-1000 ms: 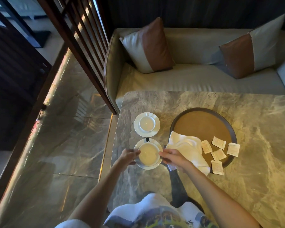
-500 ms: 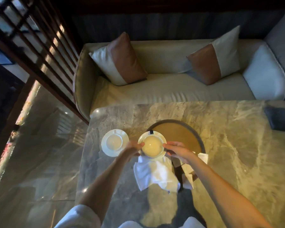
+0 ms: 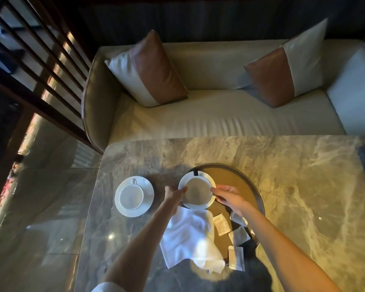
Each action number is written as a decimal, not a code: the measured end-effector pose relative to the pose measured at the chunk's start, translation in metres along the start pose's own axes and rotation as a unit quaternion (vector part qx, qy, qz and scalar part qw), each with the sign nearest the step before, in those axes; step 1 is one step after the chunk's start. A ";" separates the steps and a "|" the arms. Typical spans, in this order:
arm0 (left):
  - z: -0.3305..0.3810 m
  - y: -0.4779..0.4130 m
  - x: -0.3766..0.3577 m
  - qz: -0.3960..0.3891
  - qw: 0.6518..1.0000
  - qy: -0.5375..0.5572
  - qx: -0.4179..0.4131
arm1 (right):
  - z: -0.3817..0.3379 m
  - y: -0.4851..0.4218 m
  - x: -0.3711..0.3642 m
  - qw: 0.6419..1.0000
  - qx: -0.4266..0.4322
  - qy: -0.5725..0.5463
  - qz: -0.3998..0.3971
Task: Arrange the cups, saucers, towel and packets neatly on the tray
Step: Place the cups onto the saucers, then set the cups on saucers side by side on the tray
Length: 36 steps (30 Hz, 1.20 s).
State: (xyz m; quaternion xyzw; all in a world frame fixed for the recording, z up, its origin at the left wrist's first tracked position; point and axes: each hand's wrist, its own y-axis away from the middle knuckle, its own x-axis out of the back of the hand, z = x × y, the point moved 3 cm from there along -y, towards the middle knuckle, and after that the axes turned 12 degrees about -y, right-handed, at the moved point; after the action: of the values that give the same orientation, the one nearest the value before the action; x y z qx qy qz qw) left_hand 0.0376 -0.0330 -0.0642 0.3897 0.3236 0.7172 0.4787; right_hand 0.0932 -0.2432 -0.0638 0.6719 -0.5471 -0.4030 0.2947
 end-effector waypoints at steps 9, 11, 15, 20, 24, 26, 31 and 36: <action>-0.010 -0.002 -0.002 -0.019 0.999 -0.009 -0.043 | 0.016 0.000 0.007 0.999 0.011 0.035 0.013; -0.011 -0.002 -0.001 -0.018 0.999 -0.014 -0.046 | 0.017 0.002 0.006 0.999 0.013 0.039 0.012; -0.011 0.000 -0.001 -0.013 0.999 0.002 -0.048 | 0.017 0.004 0.005 0.999 0.019 0.042 0.012; -0.014 0.002 -0.002 -0.010 0.999 0.020 -0.047 | 0.015 0.007 0.003 0.999 0.022 0.039 0.015; -0.014 0.003 -0.002 -0.004 0.999 0.016 -0.042 | 0.014 0.009 0.002 0.999 0.017 0.042 0.015; -0.013 0.004 -0.003 -0.001 0.999 0.012 -0.040 | 0.014 0.010 0.002 0.998 0.012 0.053 0.014; -0.010 0.003 -0.003 -0.017 1.000 0.013 -0.011 | 0.013 0.012 -0.001 0.997 0.008 0.069 0.026; -0.002 0.002 0.008 -0.045 0.999 0.017 0.010 | 0.014 0.019 -0.004 0.995 -0.001 0.089 0.047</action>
State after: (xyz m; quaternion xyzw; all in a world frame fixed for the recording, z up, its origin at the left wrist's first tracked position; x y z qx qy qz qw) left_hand 0.0329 -0.0261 -0.0609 0.3679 0.3560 0.6980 0.5007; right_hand 0.0714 -0.2429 -0.0545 0.6783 -0.5492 -0.3277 0.3617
